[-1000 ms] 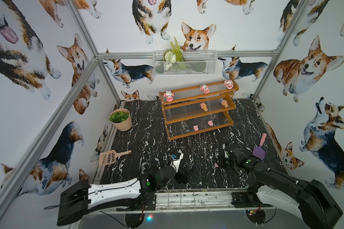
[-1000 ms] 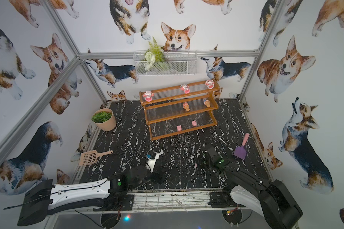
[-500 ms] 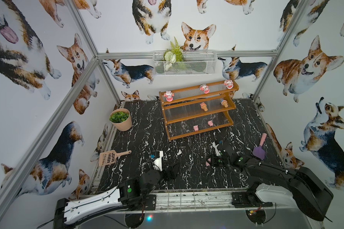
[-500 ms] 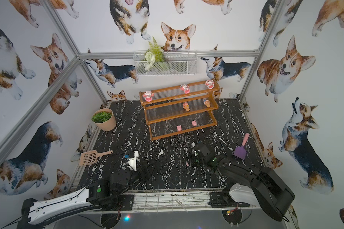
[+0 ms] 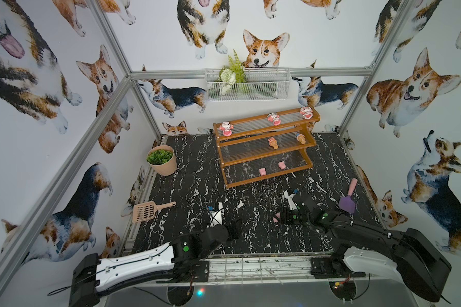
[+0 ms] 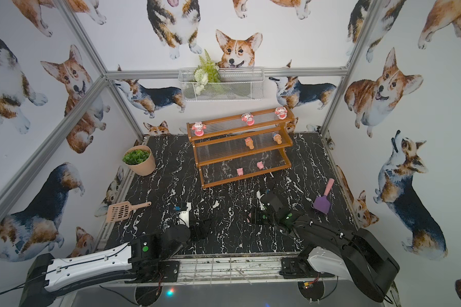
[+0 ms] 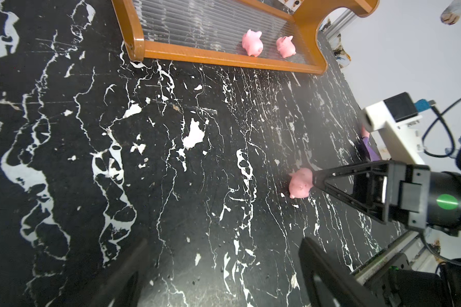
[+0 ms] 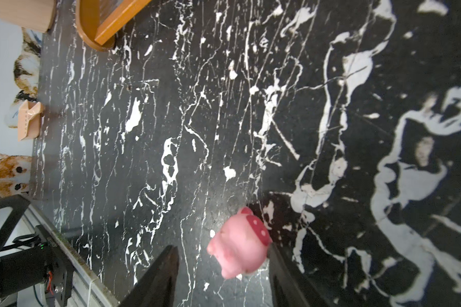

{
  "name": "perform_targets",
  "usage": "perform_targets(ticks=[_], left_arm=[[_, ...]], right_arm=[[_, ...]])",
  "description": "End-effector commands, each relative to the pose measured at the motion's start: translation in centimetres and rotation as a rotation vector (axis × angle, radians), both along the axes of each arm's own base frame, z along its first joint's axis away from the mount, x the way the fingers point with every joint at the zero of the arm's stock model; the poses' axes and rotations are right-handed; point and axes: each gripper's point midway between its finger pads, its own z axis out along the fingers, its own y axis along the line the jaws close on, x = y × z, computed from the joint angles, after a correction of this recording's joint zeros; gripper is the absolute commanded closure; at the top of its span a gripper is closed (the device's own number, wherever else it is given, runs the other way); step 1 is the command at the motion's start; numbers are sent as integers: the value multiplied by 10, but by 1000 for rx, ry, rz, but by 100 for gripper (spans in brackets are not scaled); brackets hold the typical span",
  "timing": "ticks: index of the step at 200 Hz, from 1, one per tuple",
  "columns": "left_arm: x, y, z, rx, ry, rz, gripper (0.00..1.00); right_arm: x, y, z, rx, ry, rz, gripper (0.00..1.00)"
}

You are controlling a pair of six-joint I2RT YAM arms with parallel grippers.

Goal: Organize plastic toys on shelves
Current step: Move the plastic toy to the center of the board.

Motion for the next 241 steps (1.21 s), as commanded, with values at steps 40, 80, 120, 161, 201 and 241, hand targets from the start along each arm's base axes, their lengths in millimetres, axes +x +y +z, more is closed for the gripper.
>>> perform_targets(ticks=[40,80,120,161,201,241], left_arm=[[1,10,16,0,0,38,9],[1,3,22,-10,-22,9,9],[0,-11,25,33,-21,-51,9],[-10,-37,19,52,-3,-169,9],[-18,-60,12,67,-21,-274,9],[-24,-70,7,97,-59,-353,9]], right_arm=[[-5,0,35,88,-128,46,30],[-11,0,44,130,-164,76,29],[-20,-4,60,164,-228,117,30],[-29,-42,71,69,-340,101,25],[-35,-51,82,186,-377,62,26],[-35,-51,74,197,-340,40,26]])
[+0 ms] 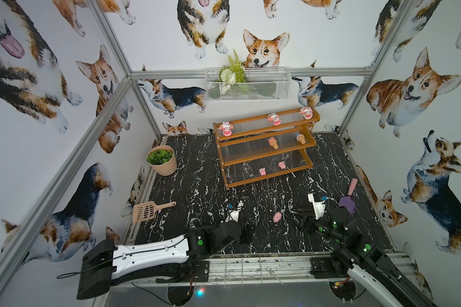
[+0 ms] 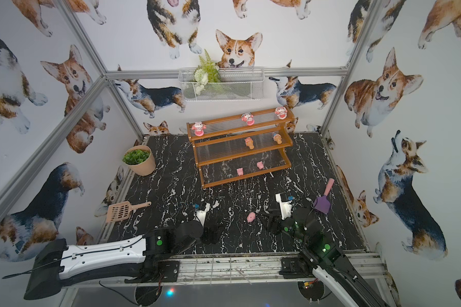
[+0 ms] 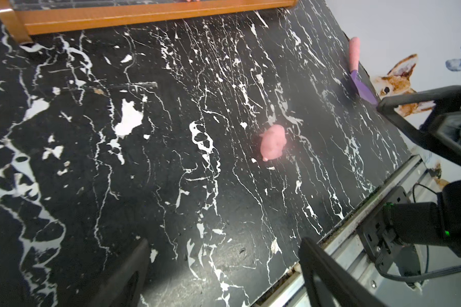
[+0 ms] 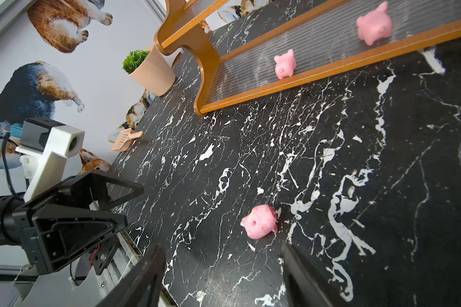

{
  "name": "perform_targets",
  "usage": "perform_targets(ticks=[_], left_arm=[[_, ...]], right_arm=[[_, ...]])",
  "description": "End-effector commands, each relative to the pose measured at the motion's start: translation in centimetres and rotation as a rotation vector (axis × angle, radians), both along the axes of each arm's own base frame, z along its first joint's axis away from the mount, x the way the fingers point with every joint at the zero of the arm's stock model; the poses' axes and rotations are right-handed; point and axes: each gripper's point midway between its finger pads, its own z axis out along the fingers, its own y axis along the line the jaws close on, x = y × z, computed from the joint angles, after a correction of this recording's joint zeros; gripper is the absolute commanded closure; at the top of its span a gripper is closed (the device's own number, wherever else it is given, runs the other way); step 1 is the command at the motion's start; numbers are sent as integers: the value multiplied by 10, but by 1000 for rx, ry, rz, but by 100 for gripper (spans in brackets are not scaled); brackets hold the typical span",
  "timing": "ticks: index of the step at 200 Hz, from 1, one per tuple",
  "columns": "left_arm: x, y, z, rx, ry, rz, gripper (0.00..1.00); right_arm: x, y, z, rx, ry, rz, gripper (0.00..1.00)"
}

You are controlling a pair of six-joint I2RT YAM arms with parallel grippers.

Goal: Organize plastic toys on shelves
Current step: Move the plastic toy to the center of the board, then pick up the plastic toy at the center of the board.

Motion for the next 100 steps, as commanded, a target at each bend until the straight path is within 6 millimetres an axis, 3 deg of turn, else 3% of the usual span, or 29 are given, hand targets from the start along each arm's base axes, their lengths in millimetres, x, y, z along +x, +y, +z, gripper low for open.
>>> perform_targets(ticks=[1,32,100], left_arm=[[-4,-13,8,-33,-50,-74,9],[-8,-11,1,-85,-61,-88,9],[-26,-14,4,-101,-65,-213,9]], right_arm=[[-2,1,-13,-4,53,-2,26],[2,-3,-25,-6,102,-52,27],[5,-15,-21,97,93,-157,27]])
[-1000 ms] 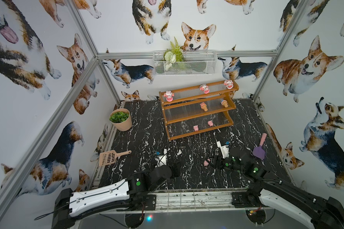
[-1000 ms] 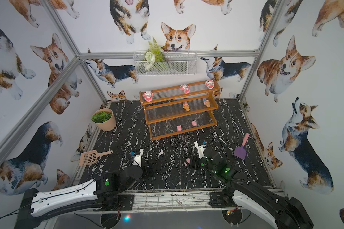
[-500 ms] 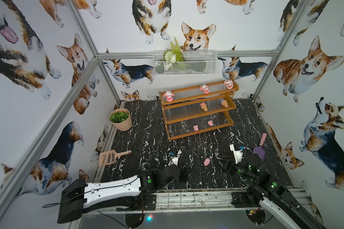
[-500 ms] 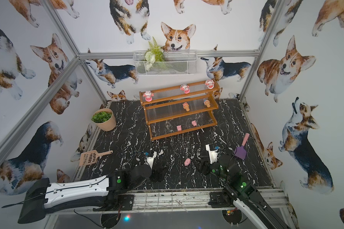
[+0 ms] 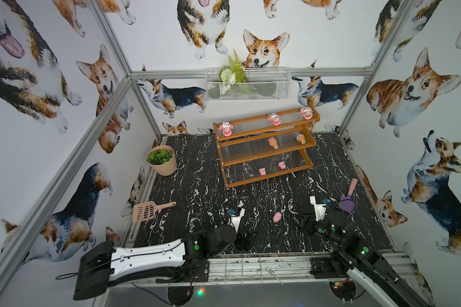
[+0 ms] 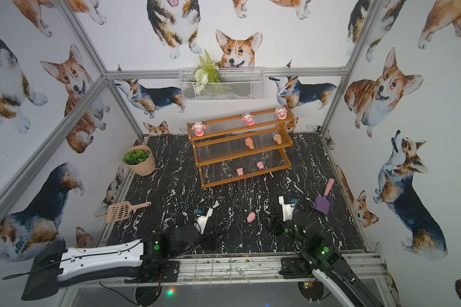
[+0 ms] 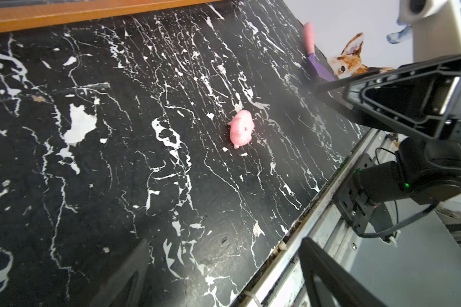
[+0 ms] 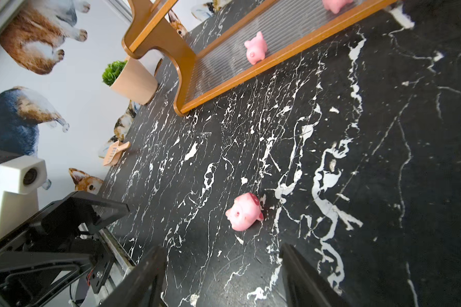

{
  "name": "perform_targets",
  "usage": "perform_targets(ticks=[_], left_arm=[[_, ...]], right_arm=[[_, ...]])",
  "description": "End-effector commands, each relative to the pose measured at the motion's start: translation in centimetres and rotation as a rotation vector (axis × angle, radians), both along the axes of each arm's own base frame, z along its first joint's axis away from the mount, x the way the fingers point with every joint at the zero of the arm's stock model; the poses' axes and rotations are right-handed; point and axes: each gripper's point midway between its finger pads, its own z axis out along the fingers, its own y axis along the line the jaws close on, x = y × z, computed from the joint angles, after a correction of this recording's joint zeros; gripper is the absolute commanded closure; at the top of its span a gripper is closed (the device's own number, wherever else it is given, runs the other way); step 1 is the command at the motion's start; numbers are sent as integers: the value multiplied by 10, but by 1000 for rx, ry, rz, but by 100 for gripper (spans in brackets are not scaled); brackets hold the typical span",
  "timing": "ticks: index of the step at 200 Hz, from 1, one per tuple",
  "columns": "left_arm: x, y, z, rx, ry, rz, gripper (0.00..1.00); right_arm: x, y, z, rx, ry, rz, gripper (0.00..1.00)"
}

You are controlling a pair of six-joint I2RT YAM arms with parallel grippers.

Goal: Organize plastic toys on shelves
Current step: Pick up the plastic toy at the center of the board.

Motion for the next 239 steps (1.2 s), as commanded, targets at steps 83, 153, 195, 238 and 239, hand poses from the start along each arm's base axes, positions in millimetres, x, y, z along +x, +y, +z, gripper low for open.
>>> perform_targets(ticks=[83,153,195,238,239], left_arm=[[-22,3,1,-10,-25,-53,11],[-41,-13,-1,81,-104,-59,11],[-45,-30,-3,119,-117,-83,10],[-45,-41,-5,134,-122,-86,10],[-45,-41,-5,135,-122,-87,10]], right_arm=[[4,-18,-8,-22,9,-104,27],[1,-28,-16,-45,28,-140,27],[2,-30,-15,-52,32,-152,27],[6,-38,-17,-63,50,-203,28],[6,-38,-17,-65,52,-203,28]])
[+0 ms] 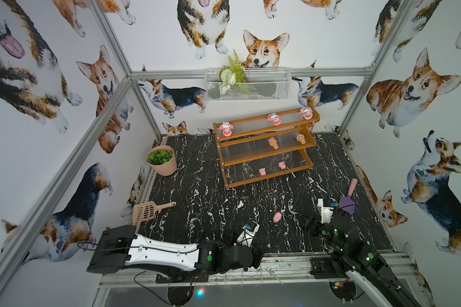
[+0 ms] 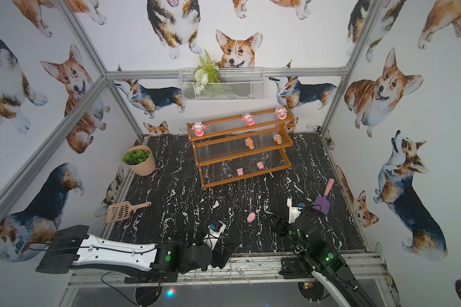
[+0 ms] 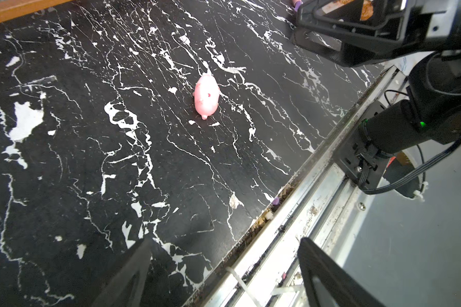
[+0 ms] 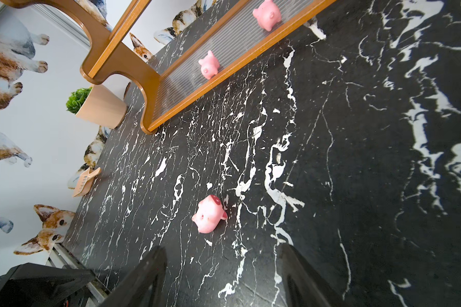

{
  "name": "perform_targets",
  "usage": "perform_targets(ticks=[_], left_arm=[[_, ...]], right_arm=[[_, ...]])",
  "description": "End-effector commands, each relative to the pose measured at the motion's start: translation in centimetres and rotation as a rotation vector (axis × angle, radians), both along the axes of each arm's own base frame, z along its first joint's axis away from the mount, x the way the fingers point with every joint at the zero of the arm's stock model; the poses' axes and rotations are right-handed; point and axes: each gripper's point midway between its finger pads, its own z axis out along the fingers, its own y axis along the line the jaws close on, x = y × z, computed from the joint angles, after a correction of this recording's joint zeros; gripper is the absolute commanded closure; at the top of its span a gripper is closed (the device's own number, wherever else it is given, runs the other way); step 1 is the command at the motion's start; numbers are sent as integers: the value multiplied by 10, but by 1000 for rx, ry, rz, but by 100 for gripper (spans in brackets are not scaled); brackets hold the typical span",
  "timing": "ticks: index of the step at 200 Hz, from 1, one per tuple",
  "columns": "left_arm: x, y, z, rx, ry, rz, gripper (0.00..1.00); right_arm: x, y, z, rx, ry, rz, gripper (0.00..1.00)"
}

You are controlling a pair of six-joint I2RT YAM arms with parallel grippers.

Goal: Organize plastic toys on shelves
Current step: Pick up the plastic toy at the center of the board.

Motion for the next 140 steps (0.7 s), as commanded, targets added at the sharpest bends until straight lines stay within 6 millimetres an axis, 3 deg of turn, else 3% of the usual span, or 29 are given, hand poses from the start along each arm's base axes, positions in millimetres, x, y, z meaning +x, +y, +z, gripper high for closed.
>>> perform_targets(ticks=[1,37,72,109,140], left_arm=[[2,-10,9,-21,-14,4,9],[1,-20,6,8,10,6,8],[10,-34,-11,62,100,5,9],[41,-51,-28,185,136,29,10],[64,-63,-39,220,157,29,19]], right_arm=[[3,-8,-2,-18,17,-46,28],[8,-8,-2,-28,53,-58,29],[20,5,-4,16,93,-21,30],[28,10,-8,49,118,-6,31],[27,5,-8,45,107,-25,31]])
